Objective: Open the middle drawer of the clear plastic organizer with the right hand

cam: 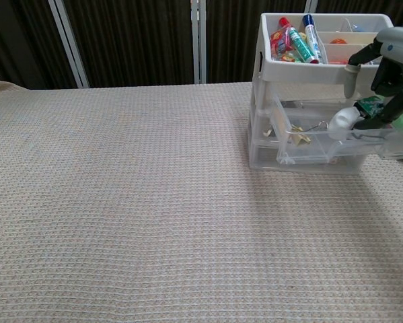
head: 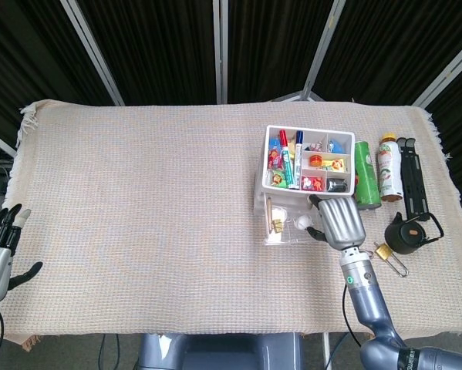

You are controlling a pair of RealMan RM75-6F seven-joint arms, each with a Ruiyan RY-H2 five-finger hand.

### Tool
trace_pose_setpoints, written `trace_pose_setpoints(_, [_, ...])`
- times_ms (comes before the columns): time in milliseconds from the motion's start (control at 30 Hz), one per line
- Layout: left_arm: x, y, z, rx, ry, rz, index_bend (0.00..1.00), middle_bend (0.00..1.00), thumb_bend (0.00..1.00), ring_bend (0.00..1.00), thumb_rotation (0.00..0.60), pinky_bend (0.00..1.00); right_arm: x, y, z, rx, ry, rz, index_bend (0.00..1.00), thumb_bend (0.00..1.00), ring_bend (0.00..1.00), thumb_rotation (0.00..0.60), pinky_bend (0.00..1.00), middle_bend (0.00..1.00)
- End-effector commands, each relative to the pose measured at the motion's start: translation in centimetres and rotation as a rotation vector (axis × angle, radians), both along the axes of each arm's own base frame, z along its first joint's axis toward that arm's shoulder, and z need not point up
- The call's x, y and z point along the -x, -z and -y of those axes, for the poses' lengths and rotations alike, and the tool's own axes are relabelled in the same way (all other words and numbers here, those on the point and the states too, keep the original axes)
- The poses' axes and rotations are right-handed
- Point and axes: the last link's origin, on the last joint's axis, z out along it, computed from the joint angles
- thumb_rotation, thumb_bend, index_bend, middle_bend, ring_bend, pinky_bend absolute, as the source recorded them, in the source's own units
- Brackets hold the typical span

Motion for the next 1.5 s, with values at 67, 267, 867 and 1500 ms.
trace_pose_setpoints(67, [0.0,0.0,0.1,-0.002,0.002,0.002,0.00,0.00,0.17,0.00,0.600,0.00,0.0,0.2,0.0,-0.006,0.003,-0.011,0.54,0.11,1.00,0.600,0.77,1.00])
trace_pose_setpoints(267, [0.0,-0.1,0.1,0.001,0.000,0.006,0.00,0.00,0.17,0.00,0.600,0.00,0.1,0.5,0.0,-0.011,0.011,-0.016,0.56,0.15,1.00,0.600,0.77,1.00])
trace_pose_setpoints(867, [0.0,-0.2,0.0,0.006,0.001,0.021,0.00,0.00,0.17,0.00,0.600,0.00,-0.2,1.8,-0.2,-0.021,-0.006,0.021,0.64,0.29,1.00,0.600,0.77,1.00])
trace_pose_setpoints(1500, [0.0,-0.3,0.1,0.005,0.001,0.026,0.00,0.00,0.17,0.00,0.600,0.00,-0.7,-2.7,-1.1,0.092,-0.044,0.103,0.64,0.29,1.00,0.600,0.77,1.00])
